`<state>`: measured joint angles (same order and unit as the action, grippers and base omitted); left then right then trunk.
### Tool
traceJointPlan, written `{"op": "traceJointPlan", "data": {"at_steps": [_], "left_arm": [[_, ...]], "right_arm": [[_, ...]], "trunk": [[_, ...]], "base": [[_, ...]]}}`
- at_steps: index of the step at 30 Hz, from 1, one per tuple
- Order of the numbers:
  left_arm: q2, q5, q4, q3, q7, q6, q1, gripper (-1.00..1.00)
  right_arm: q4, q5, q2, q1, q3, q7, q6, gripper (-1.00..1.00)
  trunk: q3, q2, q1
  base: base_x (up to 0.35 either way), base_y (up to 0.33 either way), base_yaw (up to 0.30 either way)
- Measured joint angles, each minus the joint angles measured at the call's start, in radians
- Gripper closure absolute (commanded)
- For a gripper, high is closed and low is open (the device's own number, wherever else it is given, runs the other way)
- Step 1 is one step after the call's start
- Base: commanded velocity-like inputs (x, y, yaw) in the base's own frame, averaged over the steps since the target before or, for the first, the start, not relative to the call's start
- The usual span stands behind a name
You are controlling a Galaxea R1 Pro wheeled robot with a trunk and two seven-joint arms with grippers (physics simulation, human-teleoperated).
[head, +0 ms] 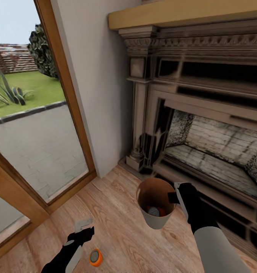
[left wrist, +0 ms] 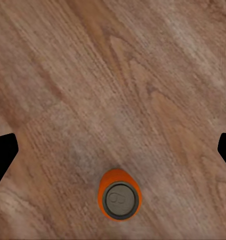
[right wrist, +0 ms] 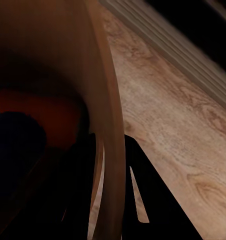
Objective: Put the three can of soda from the living room inside the tash can in the kitchen.
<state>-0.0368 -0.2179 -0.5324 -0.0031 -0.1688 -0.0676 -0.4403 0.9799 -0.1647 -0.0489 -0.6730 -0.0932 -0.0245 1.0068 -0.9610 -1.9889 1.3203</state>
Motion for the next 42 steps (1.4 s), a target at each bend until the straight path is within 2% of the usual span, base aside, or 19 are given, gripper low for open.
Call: {"op": "traceJointPlan", "data": {"at_steps": [42], "left_arm": [[0.0,0.0,0.0,0.0,0.0,0.0,0.0,-1.0]], "right_arm": [[0.001,-0.001,0.001,0.0,0.0,0.0,0.0,1.0]], "trunk": [[-0.067,0.0,0.0]], "base": [[0.0,0.0,0.0]]}}
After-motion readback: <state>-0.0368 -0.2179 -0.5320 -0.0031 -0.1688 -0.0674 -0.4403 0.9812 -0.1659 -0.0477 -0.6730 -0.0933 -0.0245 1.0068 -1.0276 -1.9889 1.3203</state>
